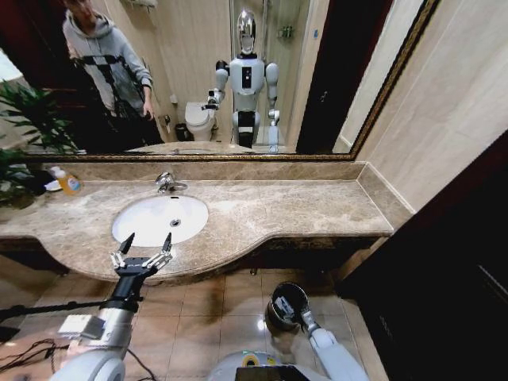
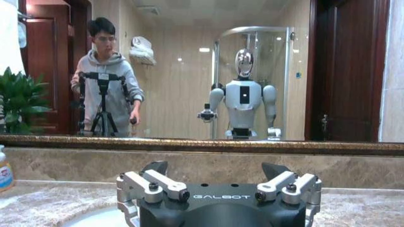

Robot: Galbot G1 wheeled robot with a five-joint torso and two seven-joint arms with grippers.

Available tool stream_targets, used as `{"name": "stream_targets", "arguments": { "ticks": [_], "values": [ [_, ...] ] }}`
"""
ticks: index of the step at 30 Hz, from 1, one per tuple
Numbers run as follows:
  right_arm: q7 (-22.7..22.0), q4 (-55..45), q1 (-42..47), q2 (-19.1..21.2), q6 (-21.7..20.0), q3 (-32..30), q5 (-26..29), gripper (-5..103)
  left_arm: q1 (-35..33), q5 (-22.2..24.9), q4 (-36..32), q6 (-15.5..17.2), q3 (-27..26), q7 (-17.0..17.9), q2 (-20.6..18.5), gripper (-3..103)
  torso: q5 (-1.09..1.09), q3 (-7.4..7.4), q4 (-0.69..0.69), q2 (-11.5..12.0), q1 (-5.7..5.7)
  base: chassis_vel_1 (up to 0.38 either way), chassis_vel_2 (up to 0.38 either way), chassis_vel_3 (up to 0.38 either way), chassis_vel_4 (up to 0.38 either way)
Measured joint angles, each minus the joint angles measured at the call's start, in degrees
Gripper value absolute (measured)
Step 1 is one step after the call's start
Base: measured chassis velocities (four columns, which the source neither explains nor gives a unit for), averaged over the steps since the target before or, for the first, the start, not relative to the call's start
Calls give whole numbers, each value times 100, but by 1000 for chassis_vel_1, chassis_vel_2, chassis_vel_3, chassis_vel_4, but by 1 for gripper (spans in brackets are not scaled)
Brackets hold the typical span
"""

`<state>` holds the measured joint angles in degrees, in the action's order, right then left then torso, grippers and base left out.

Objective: Pick up the trash from the sink and place it in the trash bin.

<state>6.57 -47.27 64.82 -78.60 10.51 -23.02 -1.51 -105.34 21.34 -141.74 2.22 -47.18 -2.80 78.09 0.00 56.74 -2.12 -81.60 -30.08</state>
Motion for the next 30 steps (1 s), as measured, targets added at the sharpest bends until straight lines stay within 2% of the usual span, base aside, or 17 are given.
{"name": "stream_targets", "arguments": {
  "ticks": [3, 4, 7, 8, 10, 11, 13, 18, 19, 22, 30],
  "values": [
    [-336, -1118, 588, 330, -27, -65, 642, 100, 0, 0, 0, 0, 0, 0, 0, 100, 1, 0, 1, 0, 0, 0, 0, 0, 0],
    [-336, -1118, 588, 330, -27, -65, 642, 100, 0, 0, 0, 0, 0, 0, 0, 100, 1, 0, 1, 0, 0, 0, 0, 0, 0],
    [-670, -2319, 1201, 592, 64, -338, 1086, 100, 0, 0, 0, 0, 1, -1, 0, 100, 0, 0, 1, -1, 0, 0, 0, 0, 0],
    [-670, -2319, 1201, 592, 64, -338, 1086, 100, 0, 0, 0, 0, 1, -1, 0, 100, 0, 0, 1, -1, 0, 0, 0, 0, 0],
    [-804, -3236, 1695, 711, 52, -593, 1479, 100, 0, 0, 0, 0, 0, 0, 0, 100, 2, 0, 1, -1, 0, 0, 0, 0, 0],
    [-804, -3236, 1695, 711, 52, -593, 1479, 100, 0, 0, 0, 0, 0, 0, 0, 100, 2, 0, 1, -1, 0, 0, 0, 0, 0],
    [-847, -4098, 2149, 748, 39, -824, 1702, 100, 0, 0, 0, 0, 1, 0, 0, 100, 0, 0, 1, -1, 0, 0, 0, 0, 0],
    [-907, -5584, 3114, 597, 80, -1177, 1796, 100, 0, 0, 0, 0, 0, 1, 0, 100, 0, 0, 1, -1, 0, 0, 0, 0, 0],
    [-907, -5584, 3114, 597, 80, -1177, 1796, 100, 0, 0, 0, 0, 0, 1, 0, 100, 0, 0, 1, -1, 0, 0, 0, 0, 0],
    [-998, -6667, 3771, 415, 101, -1284, 1826, 100, 0, 0, 0, 0, 0, 0, 0, 100, 0, -1, 1, -1, 1, 0, 0, 0, 0],
    [-1093, -8038, 4325, 120, 149, -1455, 1654, 100, 0, 0, 0, 0, 0, 0, 0, 100, 1, 0, 1, -1, 0, 0, 0, 0, 0]
  ]
}}
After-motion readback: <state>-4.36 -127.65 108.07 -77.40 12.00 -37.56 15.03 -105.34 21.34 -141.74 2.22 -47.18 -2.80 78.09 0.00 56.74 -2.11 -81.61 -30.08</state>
